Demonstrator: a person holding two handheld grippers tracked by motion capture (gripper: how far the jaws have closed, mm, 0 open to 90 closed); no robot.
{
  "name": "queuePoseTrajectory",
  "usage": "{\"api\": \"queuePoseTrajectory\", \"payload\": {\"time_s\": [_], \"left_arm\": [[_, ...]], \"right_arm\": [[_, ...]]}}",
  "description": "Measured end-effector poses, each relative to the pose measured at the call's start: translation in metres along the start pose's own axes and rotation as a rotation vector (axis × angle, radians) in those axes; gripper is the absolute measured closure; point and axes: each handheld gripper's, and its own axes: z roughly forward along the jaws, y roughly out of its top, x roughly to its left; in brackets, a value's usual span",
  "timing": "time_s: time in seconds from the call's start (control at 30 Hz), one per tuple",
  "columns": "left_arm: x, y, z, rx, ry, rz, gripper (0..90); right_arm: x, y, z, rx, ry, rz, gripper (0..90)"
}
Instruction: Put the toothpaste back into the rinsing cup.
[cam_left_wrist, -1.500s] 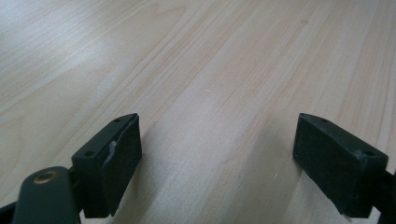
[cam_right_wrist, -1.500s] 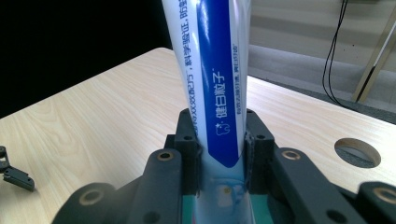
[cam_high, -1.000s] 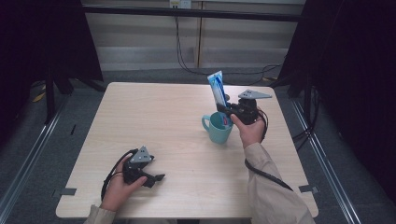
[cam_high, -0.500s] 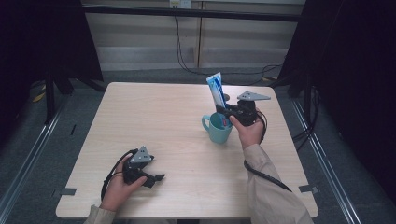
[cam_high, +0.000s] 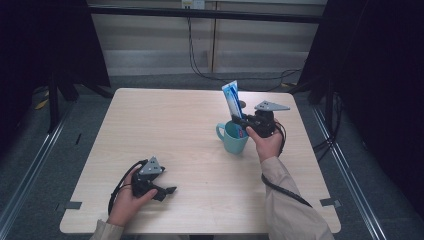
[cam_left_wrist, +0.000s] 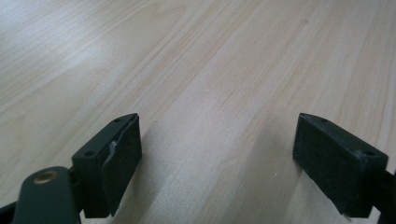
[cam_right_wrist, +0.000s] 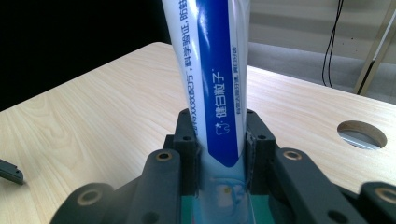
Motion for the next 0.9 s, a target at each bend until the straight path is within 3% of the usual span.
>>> {"api": "queuePoseTrajectory", "payload": {"time_s": [0.9], "left_arm": [[0.000, 0.000, 0.000, 0.002, -0.002, 0.002, 15.3]], "right_arm": [[-0.002, -0.021, 0.003, 0.007, -0.015, 0.014, 69.3]]}}
